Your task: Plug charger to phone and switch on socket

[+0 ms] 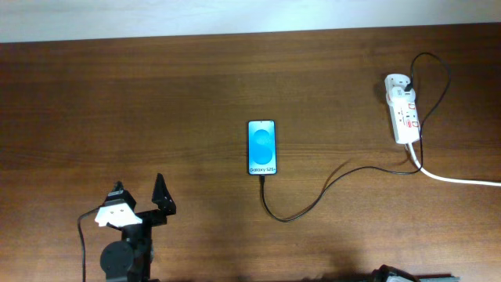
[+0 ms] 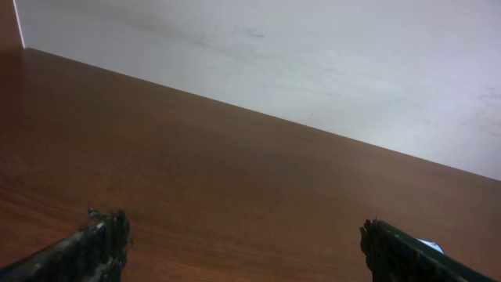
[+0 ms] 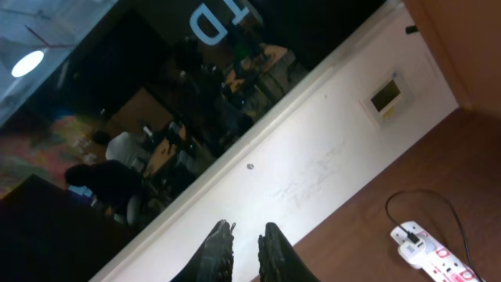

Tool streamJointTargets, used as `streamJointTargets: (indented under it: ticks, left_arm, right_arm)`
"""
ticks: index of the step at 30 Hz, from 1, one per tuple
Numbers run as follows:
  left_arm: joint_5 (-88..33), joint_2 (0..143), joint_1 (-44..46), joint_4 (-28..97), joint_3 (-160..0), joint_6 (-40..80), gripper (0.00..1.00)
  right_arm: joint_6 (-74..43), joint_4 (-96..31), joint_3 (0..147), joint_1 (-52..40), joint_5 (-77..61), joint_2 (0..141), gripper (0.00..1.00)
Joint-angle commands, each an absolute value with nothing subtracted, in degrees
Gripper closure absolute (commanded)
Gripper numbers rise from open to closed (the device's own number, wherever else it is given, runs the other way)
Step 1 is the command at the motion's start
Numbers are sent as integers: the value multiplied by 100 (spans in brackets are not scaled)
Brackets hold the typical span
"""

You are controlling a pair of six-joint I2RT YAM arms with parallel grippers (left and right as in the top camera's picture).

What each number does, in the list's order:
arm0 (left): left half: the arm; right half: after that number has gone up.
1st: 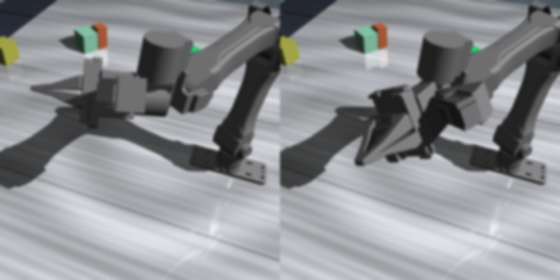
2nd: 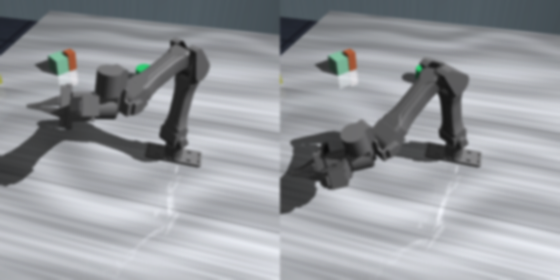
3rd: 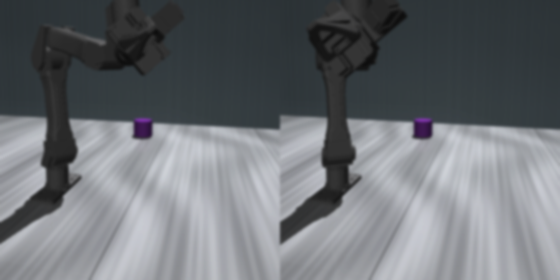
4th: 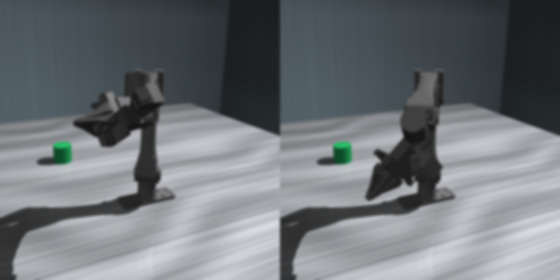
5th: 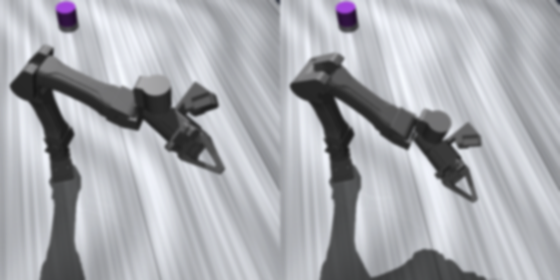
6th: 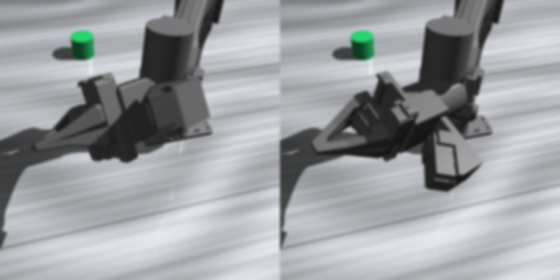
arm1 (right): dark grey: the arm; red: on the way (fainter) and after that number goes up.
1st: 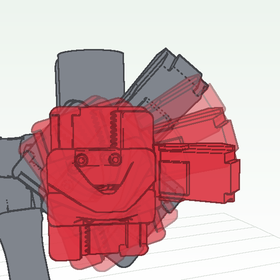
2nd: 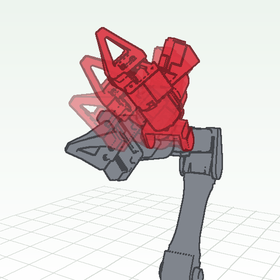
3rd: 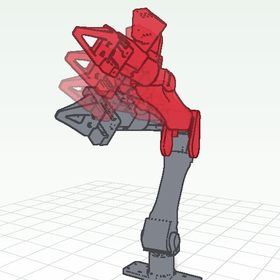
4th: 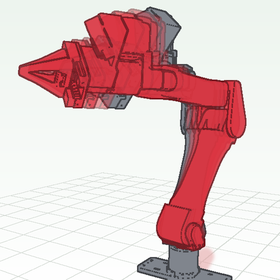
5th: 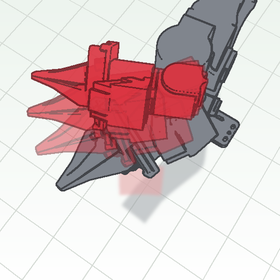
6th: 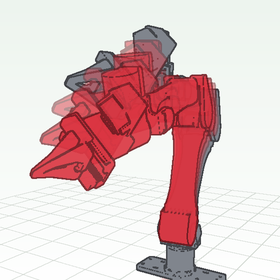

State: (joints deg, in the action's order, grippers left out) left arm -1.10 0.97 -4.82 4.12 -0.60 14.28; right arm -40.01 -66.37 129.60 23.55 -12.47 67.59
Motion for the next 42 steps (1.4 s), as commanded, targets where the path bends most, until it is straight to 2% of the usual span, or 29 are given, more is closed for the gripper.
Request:
streamJointTargets:
  ticks: [1,8,10,20,26,39,42]
  left_arm:
    - [-176,128,-451,473,-54,1315,1]
    - [-176,128,-451,473,-54,1315,1]
    - [-176,128,-451,471,-54,1315,1]
    - [-176,60,-449,462,-54,1315,1]
    - [-176,27,-10,462,-54,1315,1]
    - [-8,34,-58,482,-54,1310,1]
    - [-27,34,-58,482,-54,274,1]
  right_arm:
    - [-3946,-6488,12641,2320,-1116,6401,84]
    - [-3946,-4687,9904,1675,-1173,4294,83]
    - [-3942,-4405,9518,1678,-1466,3863,83]
    - [-3940,-4303,9472,1017,-1588,2991,83]
    - [-3940,-4254,9351,998,-1588,2591,83]
    - [-3944,-4084,9310,1002,-1586,2493,83]
    - [-3942,-4064,9310,1002,-1586,2493,83]
